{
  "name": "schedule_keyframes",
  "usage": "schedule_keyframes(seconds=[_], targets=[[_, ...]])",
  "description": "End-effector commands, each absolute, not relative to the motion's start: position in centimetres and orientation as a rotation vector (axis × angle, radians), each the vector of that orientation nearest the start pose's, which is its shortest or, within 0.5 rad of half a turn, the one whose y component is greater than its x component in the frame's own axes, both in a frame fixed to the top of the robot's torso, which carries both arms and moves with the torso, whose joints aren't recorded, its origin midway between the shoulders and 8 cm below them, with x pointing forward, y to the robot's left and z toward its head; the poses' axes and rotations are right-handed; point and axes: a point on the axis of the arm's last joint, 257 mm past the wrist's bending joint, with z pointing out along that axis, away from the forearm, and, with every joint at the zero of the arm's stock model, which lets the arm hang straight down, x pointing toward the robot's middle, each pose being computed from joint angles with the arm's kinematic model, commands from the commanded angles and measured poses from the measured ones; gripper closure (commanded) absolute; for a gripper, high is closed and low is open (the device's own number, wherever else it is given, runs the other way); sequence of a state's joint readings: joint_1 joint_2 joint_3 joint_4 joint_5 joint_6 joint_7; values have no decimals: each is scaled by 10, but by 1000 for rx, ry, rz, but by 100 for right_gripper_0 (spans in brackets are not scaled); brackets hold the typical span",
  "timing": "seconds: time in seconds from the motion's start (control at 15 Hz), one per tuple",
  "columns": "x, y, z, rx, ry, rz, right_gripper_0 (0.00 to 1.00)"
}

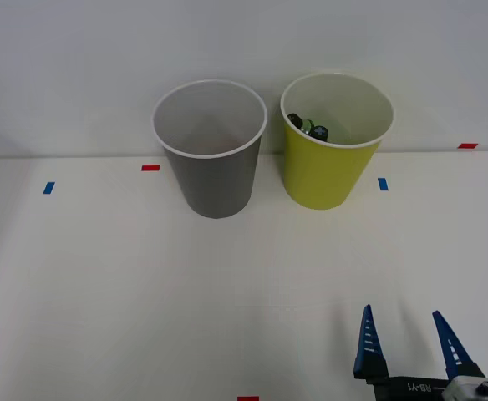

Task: Put cans in the gray bin, plastic bottles in the light green bin

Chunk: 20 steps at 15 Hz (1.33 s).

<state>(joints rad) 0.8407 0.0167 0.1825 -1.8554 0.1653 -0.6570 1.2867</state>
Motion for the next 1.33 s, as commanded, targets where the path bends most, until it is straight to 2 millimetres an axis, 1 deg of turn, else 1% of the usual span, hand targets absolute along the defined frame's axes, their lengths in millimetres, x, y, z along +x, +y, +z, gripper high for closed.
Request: schedule_keyframes(seconds=[0.07,0.27,0.4,0.6,0.67,0.8,1.13,1.33], targets=[[268,-218,-270,197,1358,161,0],[257,-217,-269,130,1357,146,0],[256,-208,-269,28,1369,130,0],[253,-189,-261,-114,1364,102,0],[252,-186,-260,-134,1363,95,0],[247,-188,-263,-125,1378,76,0],[239,-199,-267,-92,1395,29,0],[240,-201,-266,-110,1391,13,0]])
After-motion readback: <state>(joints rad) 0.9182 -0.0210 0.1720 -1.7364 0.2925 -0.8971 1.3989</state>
